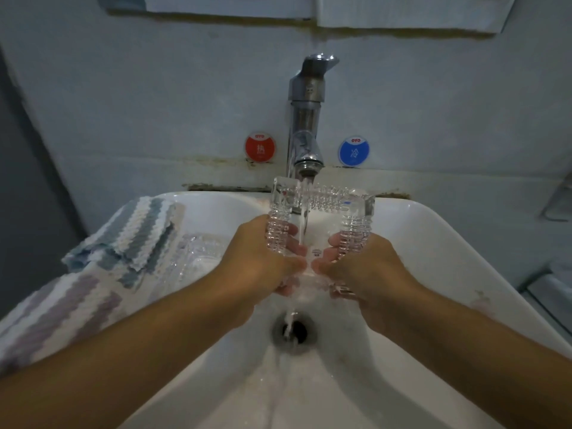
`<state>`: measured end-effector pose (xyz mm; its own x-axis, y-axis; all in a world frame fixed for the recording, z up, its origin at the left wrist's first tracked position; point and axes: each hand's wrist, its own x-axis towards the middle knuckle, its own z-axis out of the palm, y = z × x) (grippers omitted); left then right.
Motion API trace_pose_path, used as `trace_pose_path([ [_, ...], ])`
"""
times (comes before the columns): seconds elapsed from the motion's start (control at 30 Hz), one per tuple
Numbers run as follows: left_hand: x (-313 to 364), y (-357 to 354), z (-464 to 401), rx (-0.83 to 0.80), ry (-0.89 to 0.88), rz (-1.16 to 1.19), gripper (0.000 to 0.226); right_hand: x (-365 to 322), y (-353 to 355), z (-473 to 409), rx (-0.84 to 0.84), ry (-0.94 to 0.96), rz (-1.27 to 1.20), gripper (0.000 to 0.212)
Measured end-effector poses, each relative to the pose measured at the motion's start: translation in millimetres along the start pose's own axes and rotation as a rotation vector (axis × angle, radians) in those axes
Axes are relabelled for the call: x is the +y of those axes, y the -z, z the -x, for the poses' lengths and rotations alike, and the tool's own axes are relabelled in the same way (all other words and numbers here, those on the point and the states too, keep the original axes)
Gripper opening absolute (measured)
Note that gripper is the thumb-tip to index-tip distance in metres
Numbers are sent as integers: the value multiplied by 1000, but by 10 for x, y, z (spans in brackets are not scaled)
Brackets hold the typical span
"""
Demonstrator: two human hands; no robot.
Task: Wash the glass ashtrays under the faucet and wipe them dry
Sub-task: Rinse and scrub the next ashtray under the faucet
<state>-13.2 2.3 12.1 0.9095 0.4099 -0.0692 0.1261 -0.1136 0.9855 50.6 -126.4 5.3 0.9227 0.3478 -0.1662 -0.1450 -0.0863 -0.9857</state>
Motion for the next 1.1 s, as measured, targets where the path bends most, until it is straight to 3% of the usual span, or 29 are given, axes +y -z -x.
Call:
trace_pose_path([
  [0.2,-58,-32,-39,60,115,153,46,-12,-18,-5,27,50,13,32],
  [0.37,-83,-41,-95,106,141,235,15,-22,8,-43,72,7,-82,28],
  [0.53,-105,-67,-85,83,120,297,15,17,32,-70,72,-76,-194,32],
  [0.77,-116,-121,9,-18,123,323,43,80,-10,-27,65,-179,-225,36],
  [0.83,-112,-138,29,0,111,298,46,83,-2,-26,65,-157,-152,30],
  [0.97,-56,-114,29,118,63,281,28,20,21,-41,73,-54,46,16],
  [1.1,-12,-78,28,166,8,220,29,-108,56,-14,128,60,45,33],
])
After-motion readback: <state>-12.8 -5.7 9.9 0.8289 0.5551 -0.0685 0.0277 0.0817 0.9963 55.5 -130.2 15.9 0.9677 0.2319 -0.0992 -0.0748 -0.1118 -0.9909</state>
